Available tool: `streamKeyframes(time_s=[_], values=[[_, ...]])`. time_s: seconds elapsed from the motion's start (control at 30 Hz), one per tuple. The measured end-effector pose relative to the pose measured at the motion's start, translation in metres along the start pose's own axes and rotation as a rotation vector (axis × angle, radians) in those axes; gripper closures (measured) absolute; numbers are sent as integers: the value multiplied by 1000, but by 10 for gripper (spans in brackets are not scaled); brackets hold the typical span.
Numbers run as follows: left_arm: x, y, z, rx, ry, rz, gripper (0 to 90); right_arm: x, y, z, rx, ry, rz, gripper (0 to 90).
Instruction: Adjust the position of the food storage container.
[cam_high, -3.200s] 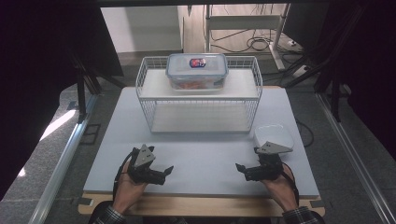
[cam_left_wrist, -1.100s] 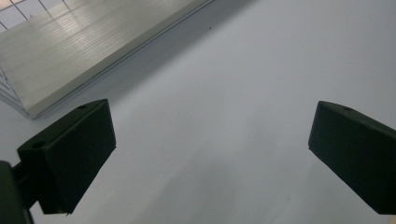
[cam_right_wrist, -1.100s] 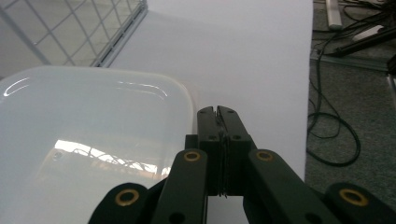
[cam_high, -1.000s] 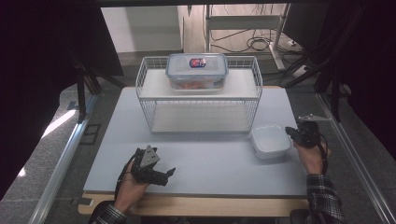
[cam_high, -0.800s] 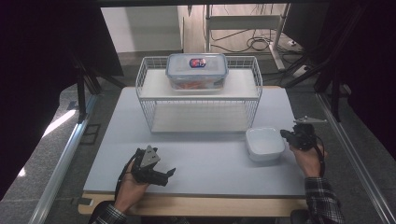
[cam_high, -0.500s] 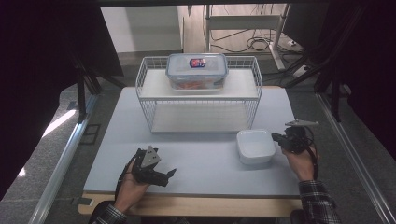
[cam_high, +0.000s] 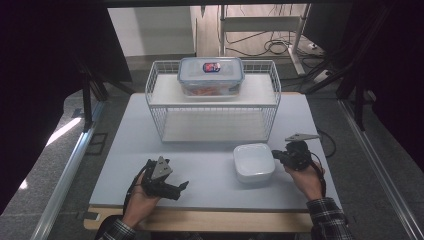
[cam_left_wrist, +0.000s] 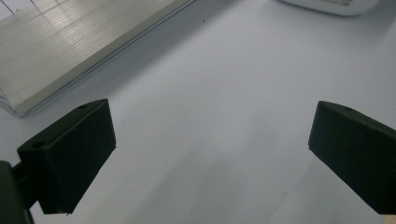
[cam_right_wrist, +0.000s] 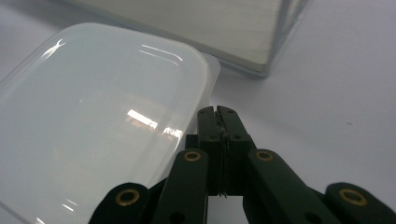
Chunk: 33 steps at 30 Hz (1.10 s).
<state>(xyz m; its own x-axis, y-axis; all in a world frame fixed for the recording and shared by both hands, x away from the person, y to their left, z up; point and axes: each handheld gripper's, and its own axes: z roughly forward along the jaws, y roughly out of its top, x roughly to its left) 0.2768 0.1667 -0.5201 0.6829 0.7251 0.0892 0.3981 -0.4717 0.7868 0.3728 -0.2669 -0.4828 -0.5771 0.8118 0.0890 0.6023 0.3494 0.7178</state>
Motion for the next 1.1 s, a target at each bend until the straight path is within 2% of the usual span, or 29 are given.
streamKeyframes(time_s=[0.2, 0.37, 0.47, 0.83, 1.1], values=[[0, 0, 0, 0, -3, -4, 5, 22, 3, 8, 13, 53, -31, 892], [1, 0, 0, 1, -5, -7, 5, 38, 2, 13, 31, 94, -75, 891], [1, 0, 0, 1, -5, -6, 5, 47, 1, 14, 40, 127, -78, 891], [3, -2, 1, 15, -7, -17, 5, 75, 0, 21, 60, 207, -121, 890], [4, -2, 1, 20, -9, -27, 5, 91, -3, 24, 81, 244, -157, 883]])
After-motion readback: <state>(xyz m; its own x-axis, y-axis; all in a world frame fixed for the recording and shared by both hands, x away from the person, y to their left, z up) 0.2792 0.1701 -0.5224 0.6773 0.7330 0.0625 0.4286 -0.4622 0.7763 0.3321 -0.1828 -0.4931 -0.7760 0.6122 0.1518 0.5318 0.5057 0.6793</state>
